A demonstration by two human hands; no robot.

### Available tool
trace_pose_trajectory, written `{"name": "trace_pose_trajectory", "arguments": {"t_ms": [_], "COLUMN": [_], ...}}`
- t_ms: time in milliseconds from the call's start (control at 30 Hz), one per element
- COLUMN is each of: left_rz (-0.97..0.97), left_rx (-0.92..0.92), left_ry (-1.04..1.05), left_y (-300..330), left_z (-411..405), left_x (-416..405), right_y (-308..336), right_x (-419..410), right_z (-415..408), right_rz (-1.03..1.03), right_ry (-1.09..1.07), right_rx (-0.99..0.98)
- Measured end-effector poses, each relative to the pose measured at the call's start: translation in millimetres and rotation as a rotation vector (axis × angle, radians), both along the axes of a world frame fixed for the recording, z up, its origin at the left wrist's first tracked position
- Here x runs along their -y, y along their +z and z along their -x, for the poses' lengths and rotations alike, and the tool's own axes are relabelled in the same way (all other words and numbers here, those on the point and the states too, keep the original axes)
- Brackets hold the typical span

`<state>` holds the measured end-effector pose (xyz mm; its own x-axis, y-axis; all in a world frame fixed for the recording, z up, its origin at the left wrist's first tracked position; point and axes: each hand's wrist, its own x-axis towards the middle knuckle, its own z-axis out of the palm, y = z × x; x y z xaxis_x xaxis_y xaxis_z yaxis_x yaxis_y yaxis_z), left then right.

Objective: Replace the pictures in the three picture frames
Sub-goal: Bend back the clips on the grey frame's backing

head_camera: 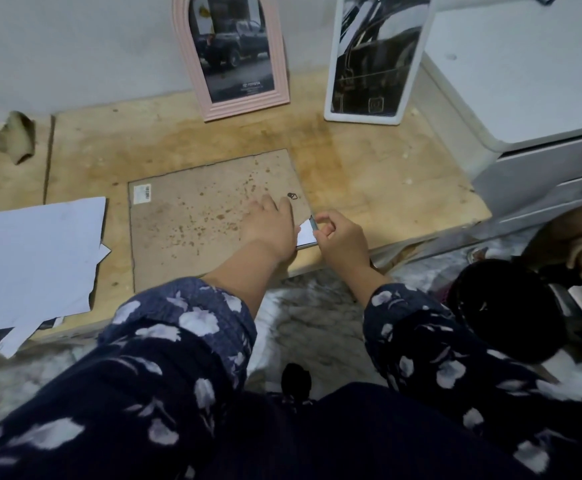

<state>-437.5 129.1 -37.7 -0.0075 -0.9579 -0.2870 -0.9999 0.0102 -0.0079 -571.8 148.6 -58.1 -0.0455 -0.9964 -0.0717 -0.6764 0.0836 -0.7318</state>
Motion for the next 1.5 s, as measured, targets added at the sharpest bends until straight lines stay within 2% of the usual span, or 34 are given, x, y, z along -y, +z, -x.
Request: {"name": "trace_pose_trajectory", "arguments": {"t_ms": [233,400,633,733,833,933,1200,1367,1500], "left_rz": [-0.098,-0.161,-0.137,-0.118,-0.106,-0.091,-0.107,-0.094,-0.080], "left_rx": [0.206,0.179,0.259,0.263,0.245,0.232,0.265,0.248,0.175], "left_ry": [-0.115,-0.084,-0.298,-0.326,-0.332,-0.343,-0.406,-0.366,-0.251], "left_y": [9.7,7.4,30.6,39.5,44.0,44.8,63.2,57.3,39.8], "left_z": [9.7,12.8,7.7,6.8,5.9,4.3,4.2,4.7,5.7], "left_x": [15.0,14.0,19.6,16.0,14.9,14.8,15.3,16.0,16.3], "right_y": [-1.7,-2.6,-2.6,-1.0,2.6,7.8,18.8,16.4,24.2], "right_x": [-2.7,-6.9,-6.6,-6.7,0.3,8.1,10.4,14.2,24.5], "right_z": [-3.6,-3.2,-4.0,-6.5,-7.1,-7.5,-10.4,-5.4,0.4], "right_rz": [0.008,-0.028,-0.056,-0.054,-0.147,-0.236,-0.275,-0.310,-0.392], "right_ry": [-0.010,-0.007,-0.020,0.020,0.117,0.157,0.219,0.163,0.080], "right_rx": [-0.002,0.007,0.015,-0.082,-0.181,-0.227,-0.351,-0.221,0.089]}}
